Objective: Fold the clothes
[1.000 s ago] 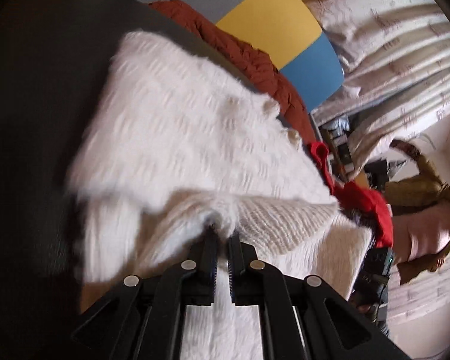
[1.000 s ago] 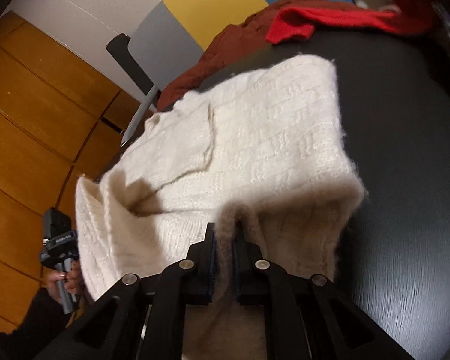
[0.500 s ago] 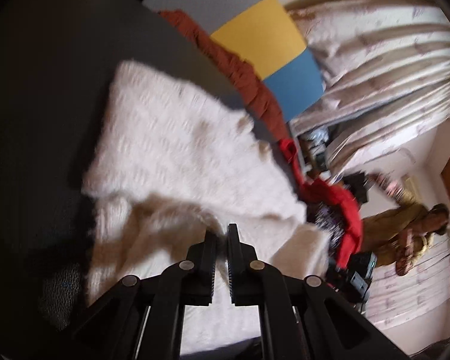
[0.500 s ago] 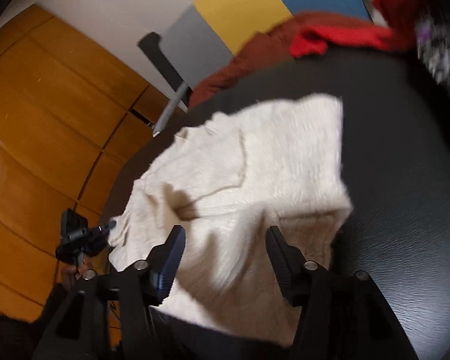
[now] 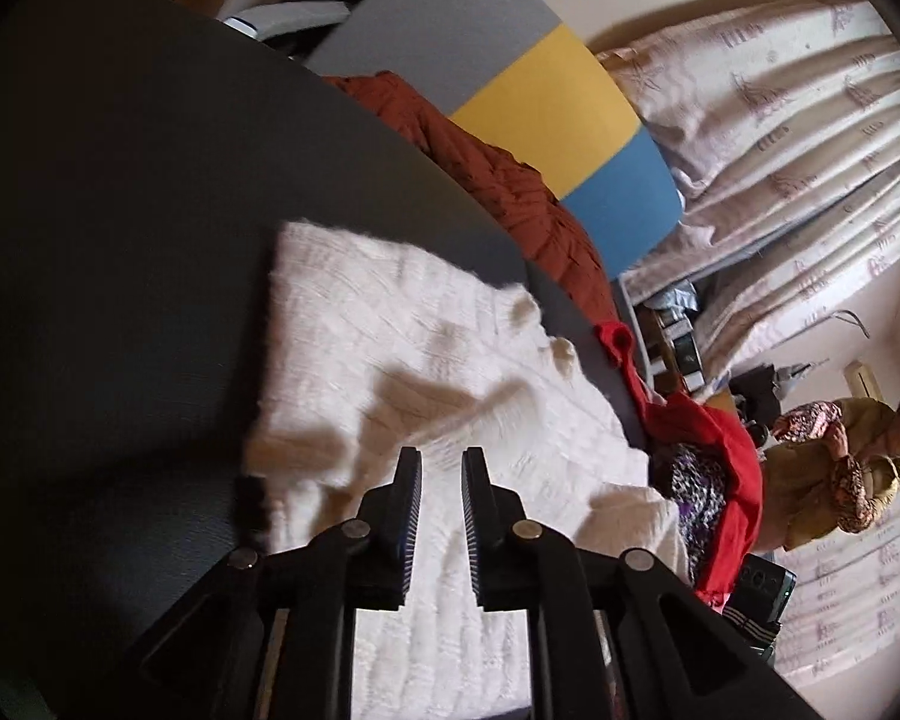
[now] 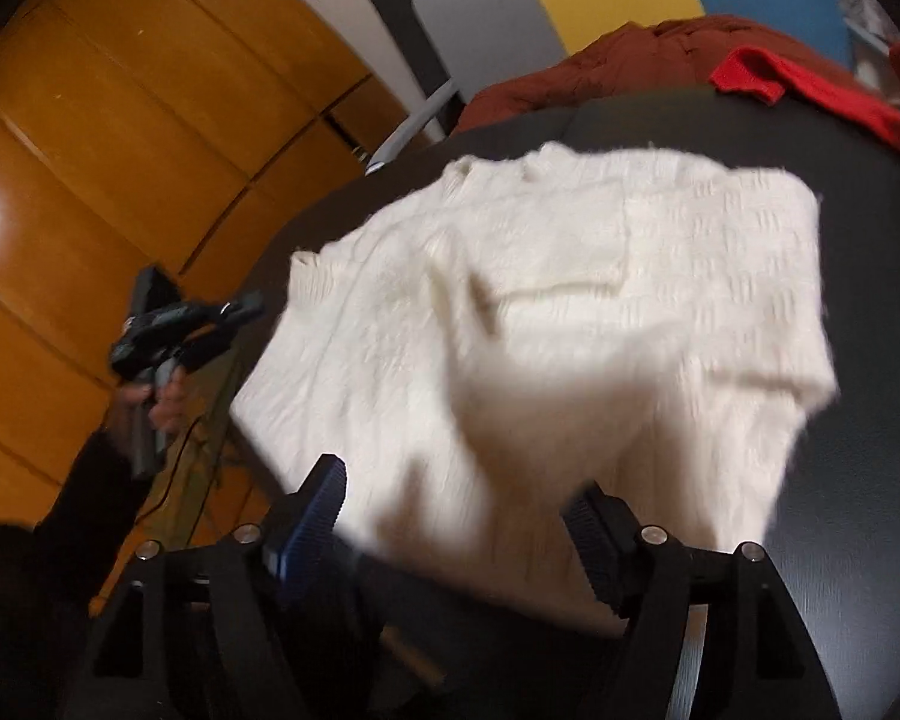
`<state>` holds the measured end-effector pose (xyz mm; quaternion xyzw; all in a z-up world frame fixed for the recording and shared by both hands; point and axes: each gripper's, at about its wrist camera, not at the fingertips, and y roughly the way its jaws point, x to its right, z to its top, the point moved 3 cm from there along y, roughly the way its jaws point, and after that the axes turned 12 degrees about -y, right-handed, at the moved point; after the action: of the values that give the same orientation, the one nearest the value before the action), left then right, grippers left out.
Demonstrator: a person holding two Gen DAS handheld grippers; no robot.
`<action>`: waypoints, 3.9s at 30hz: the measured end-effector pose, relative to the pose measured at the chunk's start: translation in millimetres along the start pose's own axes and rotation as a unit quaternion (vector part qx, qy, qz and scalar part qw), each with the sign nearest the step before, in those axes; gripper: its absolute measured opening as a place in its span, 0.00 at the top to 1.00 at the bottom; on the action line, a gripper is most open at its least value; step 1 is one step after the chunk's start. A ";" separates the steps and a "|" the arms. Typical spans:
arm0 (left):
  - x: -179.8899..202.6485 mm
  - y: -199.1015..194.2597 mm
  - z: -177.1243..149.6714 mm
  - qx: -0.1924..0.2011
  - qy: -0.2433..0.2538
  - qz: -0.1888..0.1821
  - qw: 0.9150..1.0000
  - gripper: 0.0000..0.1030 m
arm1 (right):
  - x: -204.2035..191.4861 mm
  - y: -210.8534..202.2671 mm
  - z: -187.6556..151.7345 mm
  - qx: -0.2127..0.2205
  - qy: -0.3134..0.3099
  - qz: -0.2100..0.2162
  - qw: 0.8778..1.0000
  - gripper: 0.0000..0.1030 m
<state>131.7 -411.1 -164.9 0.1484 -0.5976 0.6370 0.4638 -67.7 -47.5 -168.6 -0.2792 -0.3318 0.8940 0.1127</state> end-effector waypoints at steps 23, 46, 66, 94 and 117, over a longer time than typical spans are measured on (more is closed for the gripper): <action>50.2 60.5 12.5 -0.081 0.233 0.090 0.965 0.58 | 56.7 9.5 65.2 -0.009 -0.069 -0.144 0.987 0.37; 70.4 5.9 -6.0 -0.020 0.255 0.023 0.966 0.94 | 13.7 -10.4 75.7 -0.035 -0.164 -0.214 0.962 0.93; 47.2 35.7 54.6 0.029 0.153 0.048 0.987 0.94 | 87.7 -0.8 110.0 0.004 -0.035 -0.274 0.961 0.93; -1.7 -34.9 6.0 0.034 0.148 0.130 0.980 0.80 | 23.1 58.1 77.1 0.014 -0.108 -0.273 0.956 0.49; -45.6 -37.8 -54.6 0.006 0.056 0.080 0.995 0.92 | 40.0 64.6 56.2 0.056 -0.059 -0.240 0.967 0.40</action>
<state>204.7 -386.3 -188.4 0.0672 -0.5771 0.6829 0.4429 -133.8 -110.6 -192.9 -0.1315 -0.3443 0.8728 0.3199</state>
